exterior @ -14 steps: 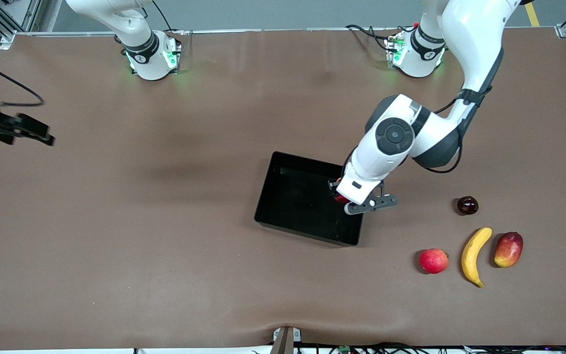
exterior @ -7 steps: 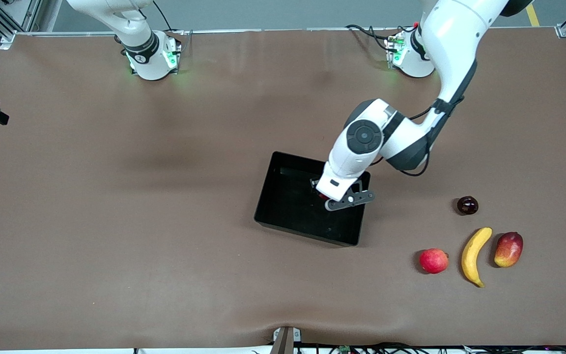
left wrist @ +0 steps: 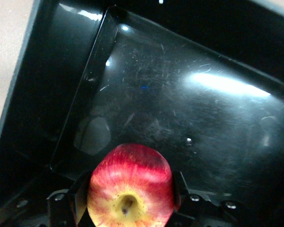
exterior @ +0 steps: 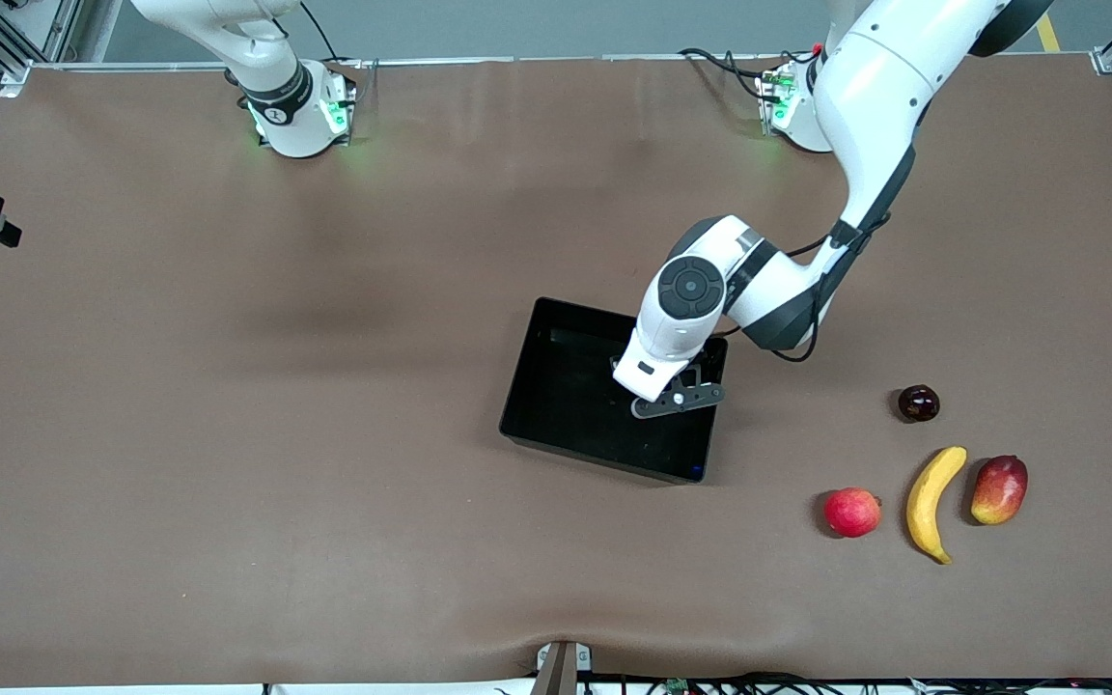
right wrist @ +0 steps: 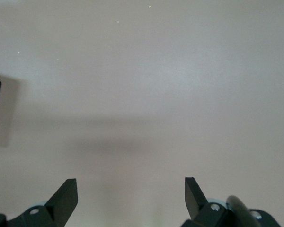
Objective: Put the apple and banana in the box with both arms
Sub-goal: 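Carry the apple over the black box and lower it inside, then open the left gripper to release the apple and move back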
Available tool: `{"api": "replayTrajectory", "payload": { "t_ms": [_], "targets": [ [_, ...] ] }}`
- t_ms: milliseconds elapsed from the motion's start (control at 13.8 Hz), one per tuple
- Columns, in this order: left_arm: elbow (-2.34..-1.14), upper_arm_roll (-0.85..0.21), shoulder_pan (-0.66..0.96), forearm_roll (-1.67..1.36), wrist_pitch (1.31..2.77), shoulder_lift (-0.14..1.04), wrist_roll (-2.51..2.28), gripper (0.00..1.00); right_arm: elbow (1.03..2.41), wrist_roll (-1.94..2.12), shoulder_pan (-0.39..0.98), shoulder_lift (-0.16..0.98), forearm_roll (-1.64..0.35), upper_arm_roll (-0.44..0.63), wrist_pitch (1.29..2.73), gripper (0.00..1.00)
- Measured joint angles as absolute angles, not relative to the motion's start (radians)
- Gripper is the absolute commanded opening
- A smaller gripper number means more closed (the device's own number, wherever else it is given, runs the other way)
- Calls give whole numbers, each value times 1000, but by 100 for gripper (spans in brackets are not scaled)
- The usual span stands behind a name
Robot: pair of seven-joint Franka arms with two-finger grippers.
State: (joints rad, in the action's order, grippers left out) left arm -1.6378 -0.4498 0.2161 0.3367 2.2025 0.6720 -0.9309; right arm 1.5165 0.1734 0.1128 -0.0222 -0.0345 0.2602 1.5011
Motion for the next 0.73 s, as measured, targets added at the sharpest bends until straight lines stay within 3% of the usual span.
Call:
{"api": "replayTrajectory", "payload": {
  "t_ms": [364,436,509,582,727],
  "targets": [
    [-1638,-450,218,350,2207,714,-841,0,1515,173,121,-22,-28,254,1498,100],
    [-1638,-450,218,350,2207,718,-839,31,1515,173,121,-22,-27,254,1496,100],
    [-1639,-450,218,350,2207,720,-837,76,1515,173,120,-22,-26,255,1489,100],
    [-1639,-450,218,351,2207,722,-837,100,1514,173,118,-22,-25,256,1483,100],
    [-1637,-450,218,351,2207,723,-837,100,1513,175,84,-22,-25,227,1478,100]
  ]
}}
